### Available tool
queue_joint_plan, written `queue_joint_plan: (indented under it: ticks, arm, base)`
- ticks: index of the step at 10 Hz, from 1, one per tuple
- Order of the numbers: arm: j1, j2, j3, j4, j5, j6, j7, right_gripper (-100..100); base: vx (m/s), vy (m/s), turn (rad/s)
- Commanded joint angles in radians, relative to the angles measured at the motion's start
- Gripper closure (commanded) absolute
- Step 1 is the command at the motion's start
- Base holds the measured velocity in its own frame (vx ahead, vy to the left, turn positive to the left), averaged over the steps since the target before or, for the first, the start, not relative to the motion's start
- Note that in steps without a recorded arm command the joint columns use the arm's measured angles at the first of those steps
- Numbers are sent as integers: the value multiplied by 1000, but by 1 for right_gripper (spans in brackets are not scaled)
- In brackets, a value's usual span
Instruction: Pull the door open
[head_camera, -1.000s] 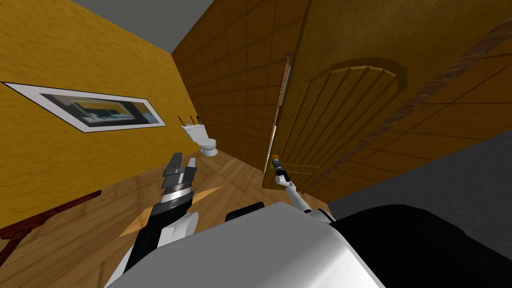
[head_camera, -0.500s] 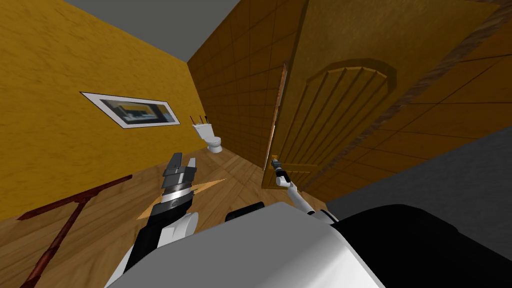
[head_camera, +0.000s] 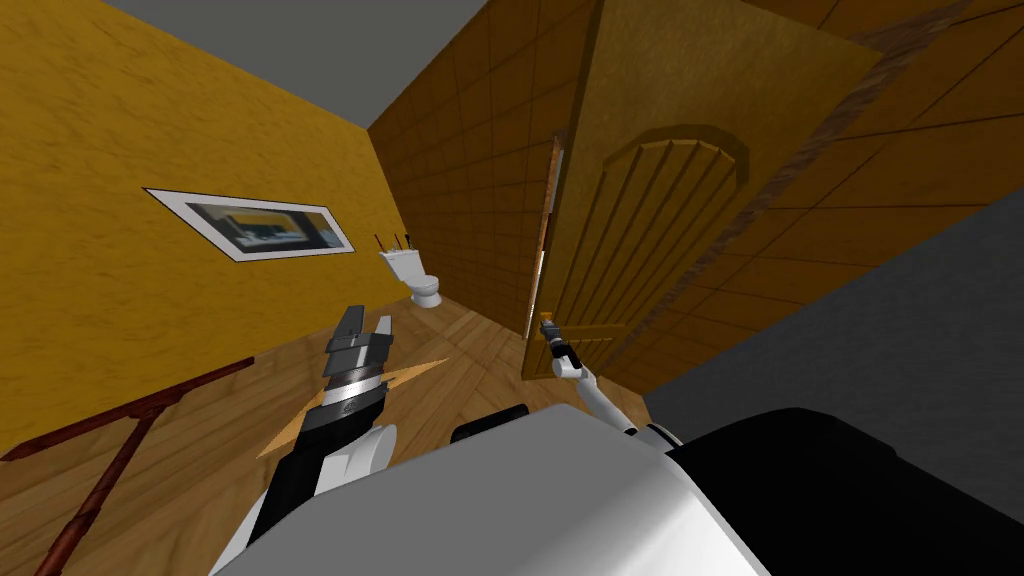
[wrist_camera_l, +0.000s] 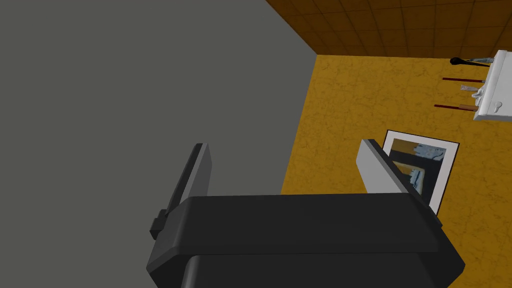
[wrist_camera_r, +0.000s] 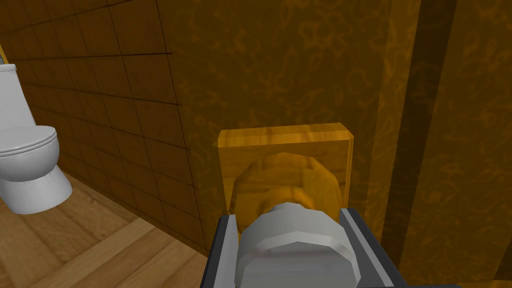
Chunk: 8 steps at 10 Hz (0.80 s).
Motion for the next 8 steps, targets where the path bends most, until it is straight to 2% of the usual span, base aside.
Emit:
queue_joint_plan:
  ticks: [1,2,3,6,7,8]
  arm:
    - [18,-13,30,-42,8,0,-11,100]
    - [18,-13,30,-42,8,0,-11,100]
    - [39,-28,62,-73,17,-6,-23,100]
    - [72,-53,112,-123,31,-15,-43,100]
    - [72,-53,112,-123,31,-15,-43,100]
    - [83,-61,130,-140,35,-18,-50,100]
  base:
    - [33,23,-129]
    - [19,11,-28]
    - [18,3,-92]
    - [1,-4,-104]
    - [-4,-11,-39]
    - [-10,-8,-54]
